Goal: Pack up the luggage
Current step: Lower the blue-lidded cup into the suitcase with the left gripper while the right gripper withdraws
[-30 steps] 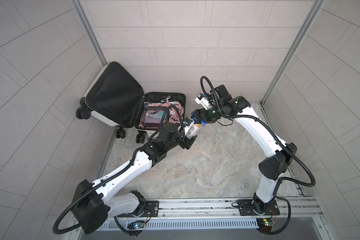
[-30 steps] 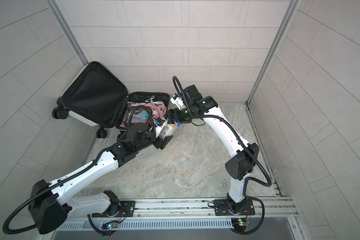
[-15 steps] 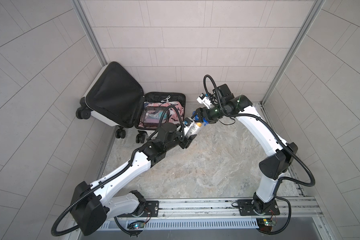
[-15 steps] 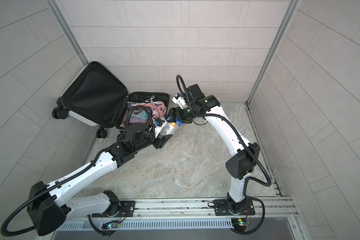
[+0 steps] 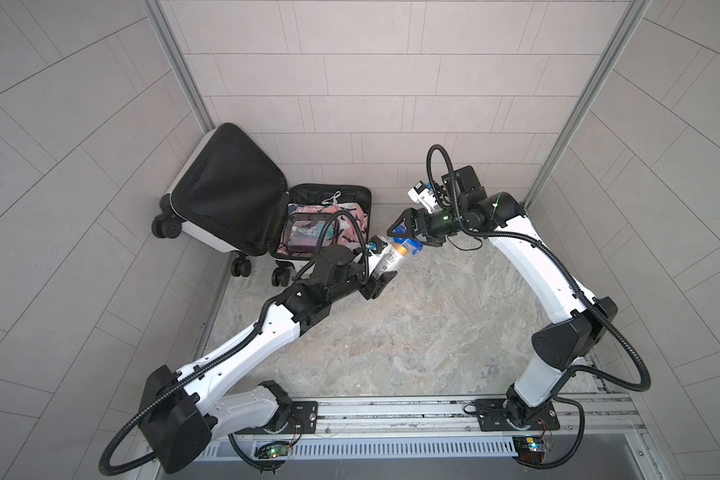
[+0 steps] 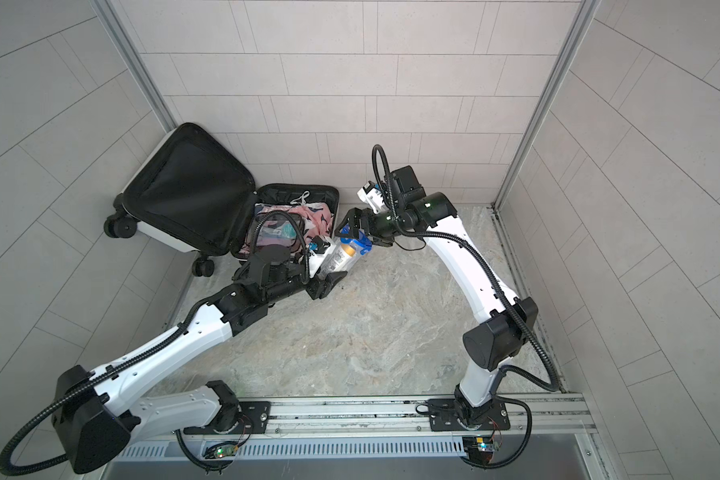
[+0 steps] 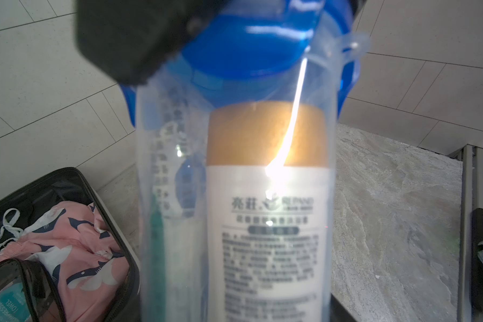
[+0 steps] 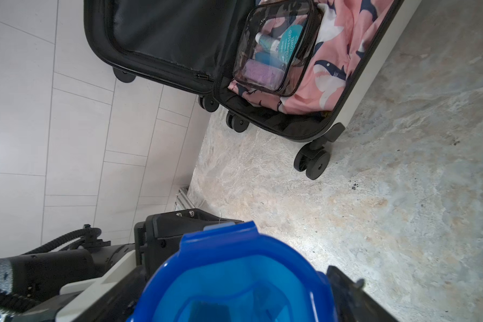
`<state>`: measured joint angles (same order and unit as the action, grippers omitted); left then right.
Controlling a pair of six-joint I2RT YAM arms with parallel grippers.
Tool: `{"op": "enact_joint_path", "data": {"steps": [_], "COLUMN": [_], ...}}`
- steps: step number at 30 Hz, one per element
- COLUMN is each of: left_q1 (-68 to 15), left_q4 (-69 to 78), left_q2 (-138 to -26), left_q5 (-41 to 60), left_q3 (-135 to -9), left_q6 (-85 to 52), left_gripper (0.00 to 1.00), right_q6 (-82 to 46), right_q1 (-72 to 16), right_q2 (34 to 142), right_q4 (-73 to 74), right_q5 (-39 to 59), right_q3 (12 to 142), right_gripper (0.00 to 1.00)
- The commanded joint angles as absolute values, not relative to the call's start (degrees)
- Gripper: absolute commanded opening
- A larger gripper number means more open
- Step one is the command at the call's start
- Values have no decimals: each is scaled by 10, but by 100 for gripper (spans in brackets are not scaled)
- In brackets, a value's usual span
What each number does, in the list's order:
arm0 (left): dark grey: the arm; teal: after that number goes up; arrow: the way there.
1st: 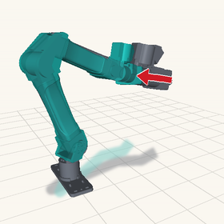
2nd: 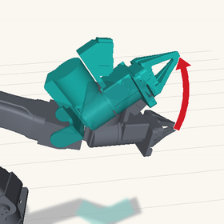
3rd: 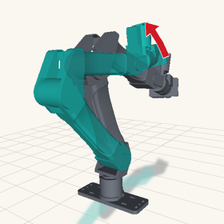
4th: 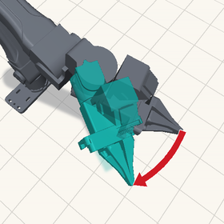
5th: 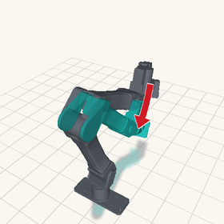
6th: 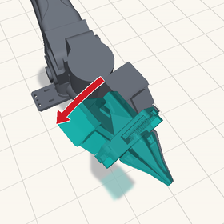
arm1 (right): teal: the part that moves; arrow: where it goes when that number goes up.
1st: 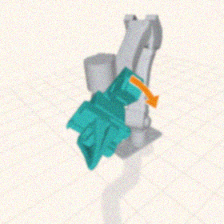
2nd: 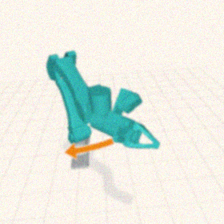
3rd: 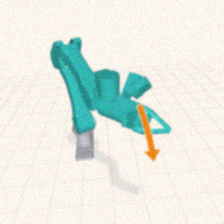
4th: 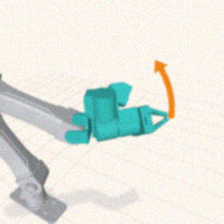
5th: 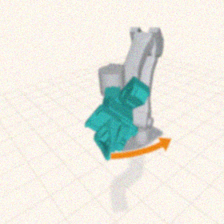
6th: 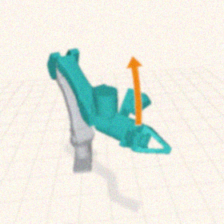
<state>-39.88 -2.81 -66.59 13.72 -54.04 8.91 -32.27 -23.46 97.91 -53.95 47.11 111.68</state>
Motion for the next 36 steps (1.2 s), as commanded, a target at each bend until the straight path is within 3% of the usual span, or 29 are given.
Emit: {"op": "enact_joint_path", "data": {"steps": [1,10,17,26,36], "left_q1": [-401,-389,-287,-193,-178], "left_q4": [-66,-54,-98,-230,-306], "left_q2": [-656,-665,-716,-893,-1082], "left_q5": [146,66,78,89,82], "left_q3": [-536,-538,-614,-815,-990], "left_q6": [102,57,3,-28,-72], "left_gripper": [29,23,23,21,20], "right_q6": [-361,-434,-401,-359,-337], "right_q1": [-211,-121,-90,-91,-91], "right_q2": [946,873,810,745,704], "right_q4": [-458,-387,-389,-406,-427], "right_q5": [472,439,406,359,336], "right_q3": [1123,1063,963,845,792], "right_gripper": [99,99,99,98,97]}}
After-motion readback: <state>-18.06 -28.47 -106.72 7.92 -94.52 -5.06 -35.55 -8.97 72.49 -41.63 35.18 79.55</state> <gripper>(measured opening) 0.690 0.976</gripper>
